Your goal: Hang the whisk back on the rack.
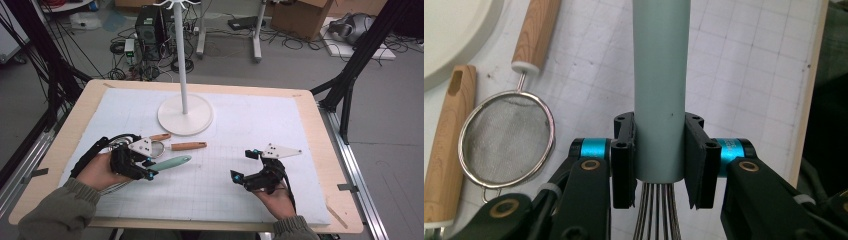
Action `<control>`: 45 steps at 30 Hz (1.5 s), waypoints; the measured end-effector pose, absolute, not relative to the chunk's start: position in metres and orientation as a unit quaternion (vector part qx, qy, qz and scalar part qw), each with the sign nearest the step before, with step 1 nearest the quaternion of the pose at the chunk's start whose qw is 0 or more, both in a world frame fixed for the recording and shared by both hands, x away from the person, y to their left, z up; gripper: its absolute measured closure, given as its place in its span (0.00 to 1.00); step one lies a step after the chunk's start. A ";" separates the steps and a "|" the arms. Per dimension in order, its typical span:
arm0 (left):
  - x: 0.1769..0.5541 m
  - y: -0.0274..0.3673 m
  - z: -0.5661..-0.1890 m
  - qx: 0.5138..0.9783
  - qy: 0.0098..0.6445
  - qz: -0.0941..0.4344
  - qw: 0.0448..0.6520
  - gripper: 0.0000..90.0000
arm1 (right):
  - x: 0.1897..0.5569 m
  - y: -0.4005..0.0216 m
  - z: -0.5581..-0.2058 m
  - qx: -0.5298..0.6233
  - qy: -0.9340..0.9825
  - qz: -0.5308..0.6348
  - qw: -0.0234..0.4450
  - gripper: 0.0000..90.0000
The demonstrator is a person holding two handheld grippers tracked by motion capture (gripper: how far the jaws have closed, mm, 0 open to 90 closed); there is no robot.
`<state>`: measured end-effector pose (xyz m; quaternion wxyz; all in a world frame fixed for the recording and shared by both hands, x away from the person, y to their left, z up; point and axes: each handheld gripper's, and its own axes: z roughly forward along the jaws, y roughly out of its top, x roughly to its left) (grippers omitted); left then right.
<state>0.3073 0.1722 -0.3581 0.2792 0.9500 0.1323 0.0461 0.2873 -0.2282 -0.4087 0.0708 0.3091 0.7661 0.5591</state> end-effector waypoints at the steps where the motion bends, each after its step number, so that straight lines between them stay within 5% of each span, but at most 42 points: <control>1: 0.307 0.172 -0.357 0.949 0.133 0.047 0.283 0.77 | 0.288 -0.227 -0.408 0.308 0.765 0.561 0.069 0.00; 29: 0.307 0.154 -0.336 0.937 0.121 0.037 0.326 0.77 | 0.300 -0.187 -0.395 0.263 0.761 0.592 0.014 0.07; 33: 0.307 0.150 -0.333 0.936 0.116 0.034 0.331 0.77 | 0.300 -0.184 -0.393 0.257 0.759 0.598 0.007 0.17; 45: 0.308 0.143 -0.329 0.930 0.115 0.033 0.348 0.77 | 0.301 -0.177 -0.390 0.242 0.751 0.614 -0.007 0.17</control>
